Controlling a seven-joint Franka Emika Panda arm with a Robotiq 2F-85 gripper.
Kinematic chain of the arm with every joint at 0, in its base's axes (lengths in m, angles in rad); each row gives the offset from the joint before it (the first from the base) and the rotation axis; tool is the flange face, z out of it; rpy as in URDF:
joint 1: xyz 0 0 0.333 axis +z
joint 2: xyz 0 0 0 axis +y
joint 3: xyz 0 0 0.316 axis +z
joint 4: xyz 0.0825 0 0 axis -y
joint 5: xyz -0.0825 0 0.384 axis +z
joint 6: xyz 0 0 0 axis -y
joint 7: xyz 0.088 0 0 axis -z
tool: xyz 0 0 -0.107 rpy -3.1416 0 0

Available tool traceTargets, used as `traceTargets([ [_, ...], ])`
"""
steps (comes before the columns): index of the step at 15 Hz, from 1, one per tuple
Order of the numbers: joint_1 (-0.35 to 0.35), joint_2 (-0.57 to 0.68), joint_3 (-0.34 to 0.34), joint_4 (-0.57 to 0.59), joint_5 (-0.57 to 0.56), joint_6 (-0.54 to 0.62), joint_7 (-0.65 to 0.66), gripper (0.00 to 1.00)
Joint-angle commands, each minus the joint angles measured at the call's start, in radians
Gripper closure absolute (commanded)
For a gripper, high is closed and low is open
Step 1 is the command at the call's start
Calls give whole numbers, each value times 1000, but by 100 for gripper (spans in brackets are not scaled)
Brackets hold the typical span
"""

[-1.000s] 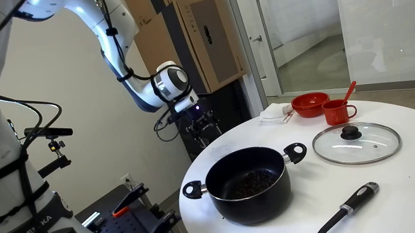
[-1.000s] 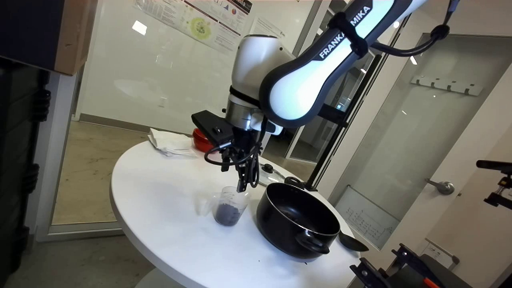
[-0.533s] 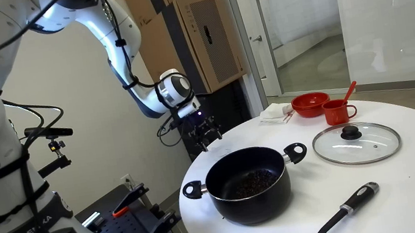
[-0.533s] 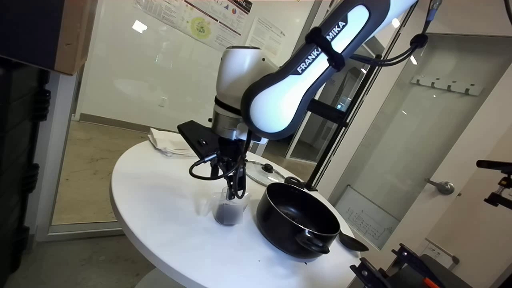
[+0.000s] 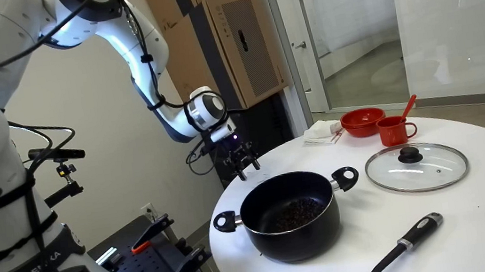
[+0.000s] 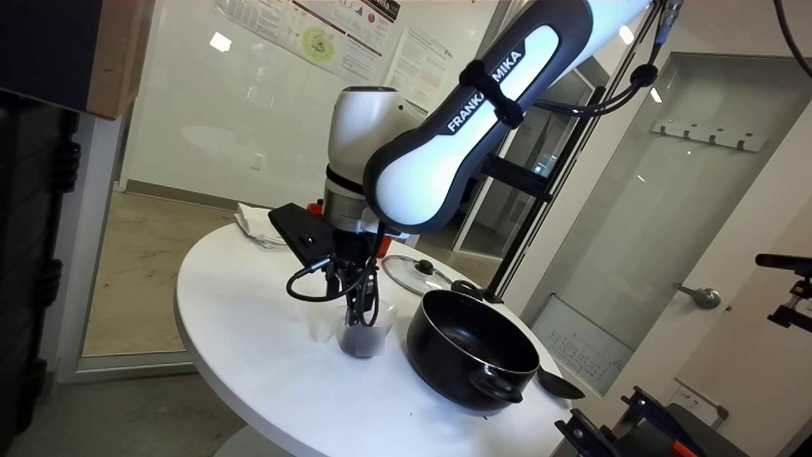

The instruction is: Pour the contents of the cup into the pot

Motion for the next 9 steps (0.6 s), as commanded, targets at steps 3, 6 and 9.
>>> traceTargets([
  [3, 29, 19, -16, 27, 50, -11, -60, 71],
  [6, 35, 12, -17, 21, 52, -7, -72, 93],
  [9, 39, 7, -19, 16, 55, -3, -82, 93],
])
